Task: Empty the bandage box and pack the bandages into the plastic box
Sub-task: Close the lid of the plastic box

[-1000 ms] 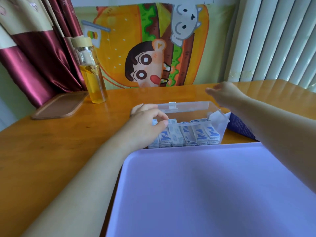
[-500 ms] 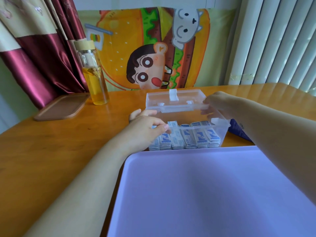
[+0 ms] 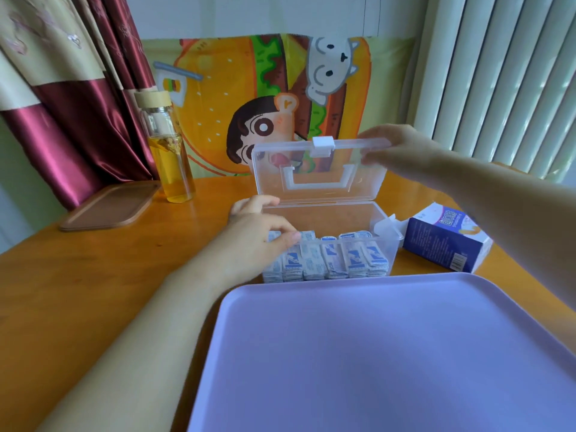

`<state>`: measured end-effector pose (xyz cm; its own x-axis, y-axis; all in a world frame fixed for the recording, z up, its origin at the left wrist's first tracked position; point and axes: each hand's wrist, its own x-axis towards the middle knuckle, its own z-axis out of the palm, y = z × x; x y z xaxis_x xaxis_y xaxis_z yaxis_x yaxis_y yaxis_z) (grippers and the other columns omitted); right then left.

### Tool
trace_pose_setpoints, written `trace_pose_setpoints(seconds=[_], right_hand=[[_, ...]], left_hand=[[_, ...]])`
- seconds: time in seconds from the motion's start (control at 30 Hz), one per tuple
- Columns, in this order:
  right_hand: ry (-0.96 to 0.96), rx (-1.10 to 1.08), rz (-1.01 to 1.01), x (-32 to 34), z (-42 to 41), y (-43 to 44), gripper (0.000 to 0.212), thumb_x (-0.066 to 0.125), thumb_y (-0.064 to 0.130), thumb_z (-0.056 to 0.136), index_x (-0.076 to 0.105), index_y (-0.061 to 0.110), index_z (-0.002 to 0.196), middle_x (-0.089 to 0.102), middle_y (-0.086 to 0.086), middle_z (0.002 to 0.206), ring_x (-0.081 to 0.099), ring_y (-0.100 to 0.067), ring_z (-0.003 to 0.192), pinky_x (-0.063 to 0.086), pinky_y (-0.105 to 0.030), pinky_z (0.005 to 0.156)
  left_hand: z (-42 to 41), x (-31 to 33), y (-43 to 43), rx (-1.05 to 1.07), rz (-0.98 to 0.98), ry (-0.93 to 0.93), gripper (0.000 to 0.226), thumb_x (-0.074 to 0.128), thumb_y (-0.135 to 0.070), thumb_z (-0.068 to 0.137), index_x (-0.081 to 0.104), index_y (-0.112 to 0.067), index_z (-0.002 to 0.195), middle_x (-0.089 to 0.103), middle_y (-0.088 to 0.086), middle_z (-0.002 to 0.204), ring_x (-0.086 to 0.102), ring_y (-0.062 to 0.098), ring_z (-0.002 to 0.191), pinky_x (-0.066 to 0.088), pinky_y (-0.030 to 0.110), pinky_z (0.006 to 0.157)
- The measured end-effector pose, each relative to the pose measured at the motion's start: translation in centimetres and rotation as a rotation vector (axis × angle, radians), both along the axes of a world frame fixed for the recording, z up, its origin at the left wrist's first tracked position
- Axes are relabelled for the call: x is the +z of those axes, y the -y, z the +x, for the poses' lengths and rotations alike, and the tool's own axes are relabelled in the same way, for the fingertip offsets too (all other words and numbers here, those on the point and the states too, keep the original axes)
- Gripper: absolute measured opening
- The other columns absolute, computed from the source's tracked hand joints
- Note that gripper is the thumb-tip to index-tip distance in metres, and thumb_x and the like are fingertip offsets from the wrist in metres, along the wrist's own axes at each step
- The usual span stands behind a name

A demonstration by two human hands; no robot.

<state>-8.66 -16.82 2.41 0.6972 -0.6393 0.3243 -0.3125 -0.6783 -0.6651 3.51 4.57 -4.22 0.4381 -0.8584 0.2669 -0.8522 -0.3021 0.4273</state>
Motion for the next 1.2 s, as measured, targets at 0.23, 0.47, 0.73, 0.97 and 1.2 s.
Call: trace_pose_setpoints(seconds=[0.23,0.47,0.73,0.97,1.2], right_hand=[[-0.341,0.119,-0.517,-2.0,-3.1,-4.0,0.048,0.061,0.032,0.087,0.05,0.023,0.132,0.053,0.001,0.132,0.05,-0.017,0.118,0.035,-0.023,0.095],[-0.469,0.18,-0.651,-5.6,-4.3,-5.8,0.071,0.055,0.046,0.088,0.019,0.031,0.148,0.03,0.002,0.15,0.024,-0.02,0.138,0.024,-0.034,0.112],[-0.456,0.116,-0.729,-8.0,-4.5,-6.4,0.077,0.046,0.059,0.087,0.005,0.037,0.148,0.013,-0.002,0.158,0.011,-0.022,0.144,0.01,-0.038,0.116],[-0.174,0.103,-0.521,-8.8,-3.3,-6.1,0.064,0.037,0.072,0.079,0.048,0.039,0.133,0.043,-0.004,0.146,0.034,-0.025,0.136,0.018,-0.041,0.109],[-0.042,0.042,-0.547,-9.5,-2.7,-6.1,0.05,0.067,0.05,0.076,0.061,0.03,0.122,0.055,-0.003,0.134,0.044,-0.029,0.127,0.023,-0.043,0.105]], left_hand=[[-0.1,3.5,-1.8,-0.003,-0.487,0.207,0.016,0.055,-0.02,0.093,0.067,-0.019,0.104,0.059,-0.007,0.108,0.053,0.007,0.102,0.034,0.005,0.084],[0.2,1.2,-0.9,0.01,-0.201,0.181,0.032,0.051,-0.026,0.096,0.058,-0.029,0.126,0.048,-0.011,0.139,0.038,0.004,0.128,0.023,0.011,0.096],[-0.2,0.2,-0.5,-0.024,-0.142,0.178,0.027,0.055,-0.024,0.094,0.066,-0.027,0.118,0.061,-0.01,0.126,0.05,0.003,0.12,0.028,0.013,0.095],[-0.1,0.0,-0.5,-0.006,-0.143,0.185,0.029,0.058,-0.018,0.092,0.065,-0.027,0.119,0.061,-0.01,0.126,0.05,0.004,0.121,0.025,0.005,0.093],[-0.2,-0.2,-0.3,0.004,-0.144,0.213,0.029,0.058,-0.018,0.092,0.065,-0.027,0.119,0.062,-0.01,0.126,0.051,0.004,0.12,0.029,0.012,0.095]])
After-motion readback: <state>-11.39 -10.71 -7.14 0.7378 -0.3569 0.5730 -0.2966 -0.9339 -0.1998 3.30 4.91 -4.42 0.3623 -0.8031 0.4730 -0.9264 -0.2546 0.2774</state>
